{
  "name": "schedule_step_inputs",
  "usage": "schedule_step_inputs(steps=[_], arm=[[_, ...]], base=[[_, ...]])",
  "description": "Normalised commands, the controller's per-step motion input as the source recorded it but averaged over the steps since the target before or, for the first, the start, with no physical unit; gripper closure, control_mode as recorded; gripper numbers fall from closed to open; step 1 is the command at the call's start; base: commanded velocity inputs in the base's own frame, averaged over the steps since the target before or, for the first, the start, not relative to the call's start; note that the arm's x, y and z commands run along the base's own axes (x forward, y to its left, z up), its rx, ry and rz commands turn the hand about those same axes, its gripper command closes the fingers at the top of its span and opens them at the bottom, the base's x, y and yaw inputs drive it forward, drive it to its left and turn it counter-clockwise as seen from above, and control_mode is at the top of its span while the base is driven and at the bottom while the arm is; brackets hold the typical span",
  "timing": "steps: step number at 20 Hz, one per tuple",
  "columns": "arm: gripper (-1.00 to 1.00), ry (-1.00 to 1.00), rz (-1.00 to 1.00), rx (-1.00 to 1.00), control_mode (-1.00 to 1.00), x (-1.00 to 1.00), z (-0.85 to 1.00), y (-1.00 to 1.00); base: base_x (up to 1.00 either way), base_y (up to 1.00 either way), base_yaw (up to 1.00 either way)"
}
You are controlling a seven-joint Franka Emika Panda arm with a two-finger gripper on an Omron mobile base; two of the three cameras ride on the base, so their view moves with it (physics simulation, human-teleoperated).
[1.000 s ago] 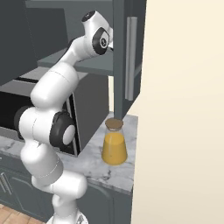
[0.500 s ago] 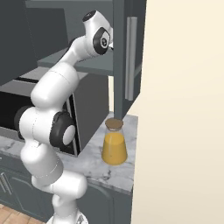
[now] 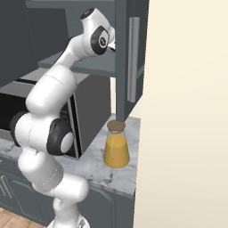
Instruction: There is a tray on the dining counter. Grab the cup, mug, and pitcher and place them on the tray. The pitcher may be placed next to the tray if it cannot fit the tray.
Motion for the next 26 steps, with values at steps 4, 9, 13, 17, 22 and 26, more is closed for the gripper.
schedule_step_inputs(steps=[4,9,13,17,22,26], arm=[[1.0,-0.12,0.01,0.0,-1.0,-1.0,0.0,0.22],[1.0,-0.06,0.07,0.0,-1.0,-1.0,0.0,0.5],[1.0,-0.01,0.11,0.0,-1.0,-1.0,0.0,0.76],[1.0,0.0,0.13,0.0,-1.0,-1.0,0.06,0.63],[1.0,0.0,0.16,0.0,-1.0,-1.0,0.02,0.55],[1.0,0.02,0.15,0.0,-1.0,-0.75,0.07,0.56]], base=[[0.0,0.0,0.0],[0.0,0.0,0.0],[0.0,0.0,0.0],[0.0,0.0,0.0],[0.0,0.0,0.0],[0.0,0.0,0.0]])
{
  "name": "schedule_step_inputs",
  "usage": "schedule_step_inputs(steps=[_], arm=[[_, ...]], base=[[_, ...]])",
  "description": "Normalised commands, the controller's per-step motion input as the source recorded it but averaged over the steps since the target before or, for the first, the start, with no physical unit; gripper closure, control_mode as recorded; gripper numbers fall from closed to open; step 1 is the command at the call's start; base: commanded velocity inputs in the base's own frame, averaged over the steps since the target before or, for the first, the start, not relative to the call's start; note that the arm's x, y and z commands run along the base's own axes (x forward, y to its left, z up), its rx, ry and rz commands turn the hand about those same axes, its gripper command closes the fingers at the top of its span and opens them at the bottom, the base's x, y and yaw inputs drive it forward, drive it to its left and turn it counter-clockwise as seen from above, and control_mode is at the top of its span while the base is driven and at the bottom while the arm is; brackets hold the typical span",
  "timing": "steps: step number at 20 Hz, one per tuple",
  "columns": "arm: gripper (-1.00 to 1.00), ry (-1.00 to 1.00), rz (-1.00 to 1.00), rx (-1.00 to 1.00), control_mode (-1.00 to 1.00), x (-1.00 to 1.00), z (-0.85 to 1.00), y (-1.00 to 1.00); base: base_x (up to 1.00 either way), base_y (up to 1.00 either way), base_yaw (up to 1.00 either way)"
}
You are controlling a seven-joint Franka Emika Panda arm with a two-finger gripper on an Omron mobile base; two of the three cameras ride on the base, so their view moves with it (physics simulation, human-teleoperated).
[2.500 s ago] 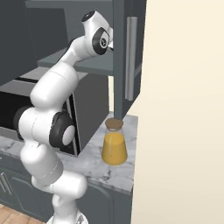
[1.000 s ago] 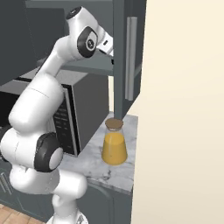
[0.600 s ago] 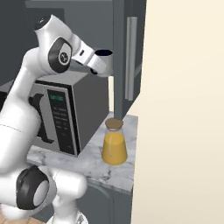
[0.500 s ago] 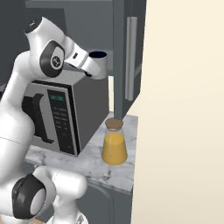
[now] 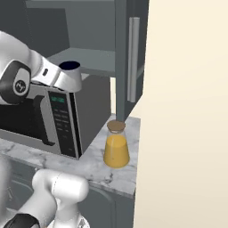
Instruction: There is a tray on the dining counter. Grab the cup, mug, and pitcher and place them on the tray. The pitcher may be placed next to the tray if it cannot fit the tray.
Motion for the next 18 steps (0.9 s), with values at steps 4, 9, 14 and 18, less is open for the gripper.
schedule_step_inputs(steps=[4,9,14,18], arm=[[1.0,0.09,0.12,0.0,-1.0,-0.65,0.01,0.45],[1.0,0.11,0.1,0.0,-1.0,-0.59,0.0,0.4],[1.0,0.1,0.05,0.0,-1.0,-0.43,0.0,0.4],[1.0,0.03,0.01,0.0,1.0,-0.21,0.0,0.04]], base=[[0.0,0.0,0.0],[0.0,0.0,0.0],[0.0,0.0,0.0],[-0.23,0.0,0.0]])
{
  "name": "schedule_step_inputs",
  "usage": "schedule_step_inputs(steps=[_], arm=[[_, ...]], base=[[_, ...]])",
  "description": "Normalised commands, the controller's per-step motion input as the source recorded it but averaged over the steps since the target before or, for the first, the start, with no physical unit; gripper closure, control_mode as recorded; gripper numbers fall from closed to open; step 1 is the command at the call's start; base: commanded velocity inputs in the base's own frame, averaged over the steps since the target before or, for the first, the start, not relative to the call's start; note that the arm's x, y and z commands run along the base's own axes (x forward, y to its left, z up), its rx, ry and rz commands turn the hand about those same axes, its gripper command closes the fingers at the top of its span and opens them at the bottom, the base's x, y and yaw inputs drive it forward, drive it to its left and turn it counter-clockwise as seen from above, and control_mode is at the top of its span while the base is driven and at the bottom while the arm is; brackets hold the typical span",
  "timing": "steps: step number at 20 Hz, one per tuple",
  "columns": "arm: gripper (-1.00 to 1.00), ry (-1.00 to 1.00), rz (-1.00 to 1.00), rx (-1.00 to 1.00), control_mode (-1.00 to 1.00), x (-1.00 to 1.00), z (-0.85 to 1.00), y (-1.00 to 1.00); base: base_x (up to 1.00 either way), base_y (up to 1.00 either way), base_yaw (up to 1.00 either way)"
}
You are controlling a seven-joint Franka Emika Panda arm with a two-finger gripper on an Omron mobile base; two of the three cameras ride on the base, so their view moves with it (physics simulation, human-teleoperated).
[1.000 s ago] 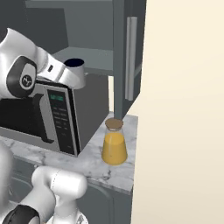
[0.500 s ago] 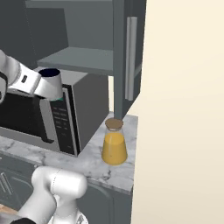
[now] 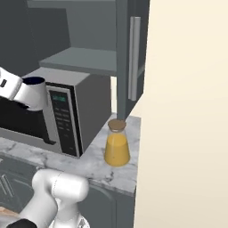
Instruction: There is a tray on the dining counter. Grab the cup, mug, and pitcher and place them on the tray. The pitcher may be placed next to the tray if it cannot fit the tray.
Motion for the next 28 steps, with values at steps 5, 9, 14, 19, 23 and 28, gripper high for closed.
schedule_step_inputs(steps=[5,9,14,19,23,28], arm=[[1.0,0.0,0.0,0.0,1.0,0.0,0.0,0.0],[1.0,0.0,0.0,0.0,1.0,0.0,0.0,0.0],[1.0,0.0,0.0,0.0,1.0,0.0,0.0,0.0],[1.0,0.0,0.0,0.0,1.0,0.0,0.0,0.0],[1.0,0.0,0.0,0.0,1.0,0.0,0.0,0.0],[1.0,0.0,0.0,0.0,1.0,0.0,0.0,0.0]], base=[[-0.93,-0.15,-0.08],[-0.94,-0.34,-0.29],[-0.25,-0.43,-0.74],[-0.07,-0.45,-0.8],[-0.08,-0.44,-0.79],[-0.04,-0.42,-0.77]])
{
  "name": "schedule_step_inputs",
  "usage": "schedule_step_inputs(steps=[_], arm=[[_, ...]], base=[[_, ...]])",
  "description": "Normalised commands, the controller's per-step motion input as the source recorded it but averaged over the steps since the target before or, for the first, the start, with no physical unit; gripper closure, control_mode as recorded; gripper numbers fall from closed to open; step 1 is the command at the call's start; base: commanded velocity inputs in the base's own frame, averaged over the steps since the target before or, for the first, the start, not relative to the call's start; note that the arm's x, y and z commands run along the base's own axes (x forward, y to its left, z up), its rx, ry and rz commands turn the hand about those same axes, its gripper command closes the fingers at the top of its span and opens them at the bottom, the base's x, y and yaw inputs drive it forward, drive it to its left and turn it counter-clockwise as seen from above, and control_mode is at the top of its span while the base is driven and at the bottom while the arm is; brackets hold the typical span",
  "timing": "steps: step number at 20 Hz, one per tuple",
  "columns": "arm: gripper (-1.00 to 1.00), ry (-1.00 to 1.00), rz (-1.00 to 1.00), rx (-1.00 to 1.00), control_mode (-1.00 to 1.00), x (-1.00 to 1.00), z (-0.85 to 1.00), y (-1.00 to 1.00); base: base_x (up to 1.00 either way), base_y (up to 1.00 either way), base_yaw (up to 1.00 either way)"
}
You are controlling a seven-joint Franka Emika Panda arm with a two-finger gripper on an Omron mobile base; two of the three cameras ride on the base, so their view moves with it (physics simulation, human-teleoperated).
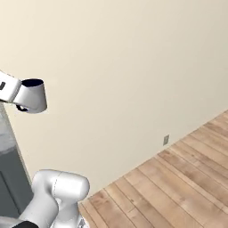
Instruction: There is a tray on the dining counter. Grab the cup, mug, and pitcher and place them on the tray. The pitcher may be placed next to the tray if it cannot fit the tray.
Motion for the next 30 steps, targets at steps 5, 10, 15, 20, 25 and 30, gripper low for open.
schedule_step_inputs(steps=[5,10,15,20,25,30], arm=[[1.0,0.0,0.0,0.0,1.0,0.0,0.0,0.0],[1.0,0.0,0.0,0.0,1.0,0.0,0.0,0.0],[1.0,0.0,0.0,0.0,1.0,0.0,0.0,0.0],[1.0,0.0,0.0,0.0,1.0,0.0,0.0,0.0],[1.0,0.0,0.0,0.0,1.0,0.0,0.0,0.0],[1.0,0.0,0.0,0.0,1.0,0.0,0.0,0.0]], base=[[0.01,-0.4,-0.72],[0.43,-0.12,-0.54],[0.98,0.0,-0.26],[1.0,0.0,-0.18],[1.0,0.0,-0.2],[1.0,0.0,-0.24]])
